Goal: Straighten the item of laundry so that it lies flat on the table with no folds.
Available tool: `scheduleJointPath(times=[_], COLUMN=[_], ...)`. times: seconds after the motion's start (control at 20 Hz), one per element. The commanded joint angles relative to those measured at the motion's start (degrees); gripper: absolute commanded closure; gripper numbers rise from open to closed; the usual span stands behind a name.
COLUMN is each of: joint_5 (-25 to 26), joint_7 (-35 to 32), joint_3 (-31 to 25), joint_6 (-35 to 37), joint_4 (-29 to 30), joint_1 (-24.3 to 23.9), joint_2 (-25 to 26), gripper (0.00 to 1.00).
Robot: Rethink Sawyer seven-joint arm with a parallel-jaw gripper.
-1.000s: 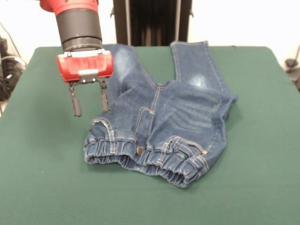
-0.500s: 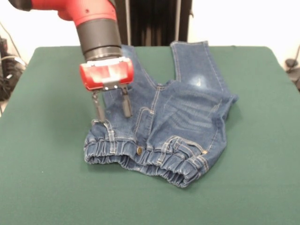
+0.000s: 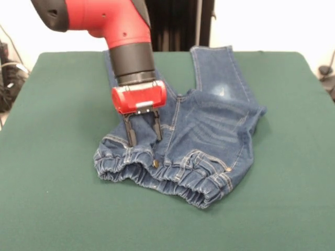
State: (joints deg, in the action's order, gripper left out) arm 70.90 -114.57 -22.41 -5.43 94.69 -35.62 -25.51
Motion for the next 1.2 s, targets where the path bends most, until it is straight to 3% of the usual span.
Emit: scheduleJointPath(times=[0.05,0.1,0.15,0.3,0.35,0.4,0.9,0.95,1.1,1.2], joint_5=[0.02,-0.51,-1.39,-1.92,-0.07,-0.27,-4.16,-5.40,-6.06,-9.13], joint_7=[-1.58,-0.61,0.70,0.42,-4.36,-4.42,-3.61,-3.67,-4.22,-4.00], joint_3=[4.83,3.70,3.11,4.03,13.25,14.17,16.64,18.68,16.29,18.65], joint_6=[5.53,8.00,10.11,11.03,2.94,2.18,0.08,-3.23,-4.27,-9.19], joint_4=[-3.63,-3.09,-2.74,-2.83,-1.71,-1.73,-2.21,-2.10,1.01,0.70], joint_1=[4.55,3.61,3.01,3.81,6.68,7.02,10.46,12.08,11.27,13.63], joint_2=[4.12,4.11,4.13,4.10,5.02,5.21,4.95,4.29,-0.15,-1.80], gripper=[0.00,0.00,1.00,1.00,1.00,1.00,1.00,1.00,1.00,1.00])
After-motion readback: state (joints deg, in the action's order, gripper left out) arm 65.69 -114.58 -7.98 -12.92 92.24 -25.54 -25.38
